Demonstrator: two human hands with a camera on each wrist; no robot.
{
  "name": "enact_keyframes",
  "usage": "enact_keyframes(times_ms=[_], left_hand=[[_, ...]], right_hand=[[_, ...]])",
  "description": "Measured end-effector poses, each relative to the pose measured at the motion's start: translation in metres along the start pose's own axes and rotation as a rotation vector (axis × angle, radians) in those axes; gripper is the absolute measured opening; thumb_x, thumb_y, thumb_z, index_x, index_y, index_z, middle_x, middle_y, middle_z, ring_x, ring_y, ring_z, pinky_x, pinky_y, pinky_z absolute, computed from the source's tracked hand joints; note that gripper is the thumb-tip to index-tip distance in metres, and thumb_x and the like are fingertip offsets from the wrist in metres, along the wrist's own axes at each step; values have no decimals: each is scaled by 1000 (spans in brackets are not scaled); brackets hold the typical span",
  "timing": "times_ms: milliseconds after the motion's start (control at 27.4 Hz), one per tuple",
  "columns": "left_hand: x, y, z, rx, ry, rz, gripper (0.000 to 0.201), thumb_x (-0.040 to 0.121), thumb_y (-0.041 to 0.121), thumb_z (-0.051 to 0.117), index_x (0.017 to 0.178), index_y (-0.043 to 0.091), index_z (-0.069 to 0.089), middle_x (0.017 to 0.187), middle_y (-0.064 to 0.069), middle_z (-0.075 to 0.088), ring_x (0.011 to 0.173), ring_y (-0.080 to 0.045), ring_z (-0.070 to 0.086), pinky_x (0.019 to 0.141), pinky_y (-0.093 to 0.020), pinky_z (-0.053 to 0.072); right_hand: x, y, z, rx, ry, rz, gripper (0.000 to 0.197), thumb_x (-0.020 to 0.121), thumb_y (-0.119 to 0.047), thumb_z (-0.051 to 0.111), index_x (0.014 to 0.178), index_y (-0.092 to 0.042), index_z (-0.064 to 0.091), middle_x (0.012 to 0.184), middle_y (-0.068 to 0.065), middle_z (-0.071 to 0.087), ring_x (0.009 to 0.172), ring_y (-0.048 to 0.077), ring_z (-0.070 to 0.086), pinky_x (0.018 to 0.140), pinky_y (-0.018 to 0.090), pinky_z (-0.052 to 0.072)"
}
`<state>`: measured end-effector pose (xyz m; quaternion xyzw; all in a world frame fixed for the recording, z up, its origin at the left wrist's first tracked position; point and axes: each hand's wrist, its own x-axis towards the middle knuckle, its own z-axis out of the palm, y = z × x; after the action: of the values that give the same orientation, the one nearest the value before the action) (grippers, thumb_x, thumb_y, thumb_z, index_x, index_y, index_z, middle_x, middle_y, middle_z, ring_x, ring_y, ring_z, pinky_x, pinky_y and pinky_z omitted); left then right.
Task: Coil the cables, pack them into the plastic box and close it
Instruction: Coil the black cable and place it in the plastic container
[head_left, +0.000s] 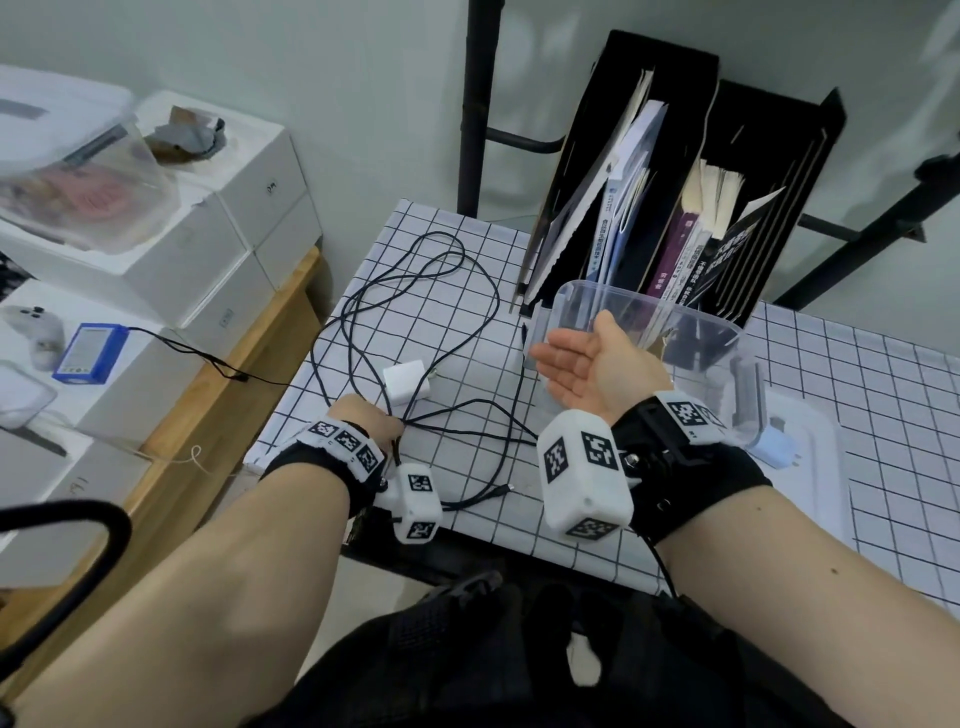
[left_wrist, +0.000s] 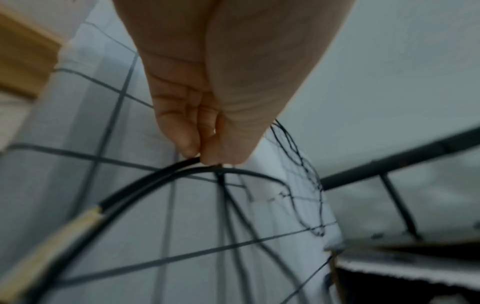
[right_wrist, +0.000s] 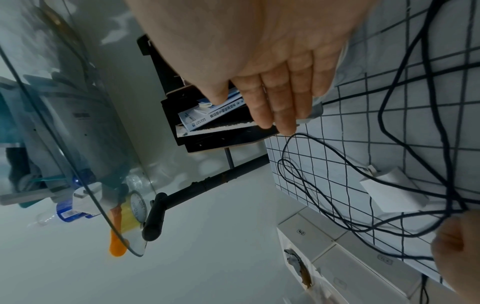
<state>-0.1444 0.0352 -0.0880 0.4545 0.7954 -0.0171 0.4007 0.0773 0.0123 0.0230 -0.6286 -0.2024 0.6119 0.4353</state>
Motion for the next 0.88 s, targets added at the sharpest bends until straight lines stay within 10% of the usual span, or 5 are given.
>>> enact_keyframes(times_ms=[438, 657, 766, 876], left_hand=[[-51, 36, -73, -933, -254, 244, 14, 90, 11, 58, 78, 5, 60, 58, -7, 61, 43, -12, 55, 46, -22, 48], [-89, 66, -96, -1140, -268, 341, 12, 89, 3, 59, 78, 1, 61, 63, -9, 64, 46, -8, 60, 50, -15, 53], [-107, 81, -101, -1278, -192, 397, 6, 89, -2, 58, 94, -2, 56, 72, -12, 63, 49, -9, 62, 51, -15, 54], [-115, 91, -105, -1423, -155, 439, 41, 87, -6, 59, 118, 12, 39, 82, -14, 62, 59, -13, 63, 53, -18, 55]], right_hand=[[-21, -4, 23, -70, -183, -18, 53, 103, -44, 27, 124, -5, 57, 115, 10, 66, 116, 23, 58, 106, 34, 38], [-33, -3, 31, -172, -202, -117, 36, 100, -37, 42, 103, -10, 67, 88, 3, 76, 98, 17, 67, 89, 26, 44], [-39, -9, 24, -194, -243, -118, 36, 98, -40, 47, 96, -11, 68, 79, 5, 76, 92, 21, 69, 87, 26, 43], [-47, -17, 14, -177, -236, -176, 30, 95, -36, 55, 84, -11, 70, 70, 6, 72, 71, 18, 66, 85, 29, 44]])
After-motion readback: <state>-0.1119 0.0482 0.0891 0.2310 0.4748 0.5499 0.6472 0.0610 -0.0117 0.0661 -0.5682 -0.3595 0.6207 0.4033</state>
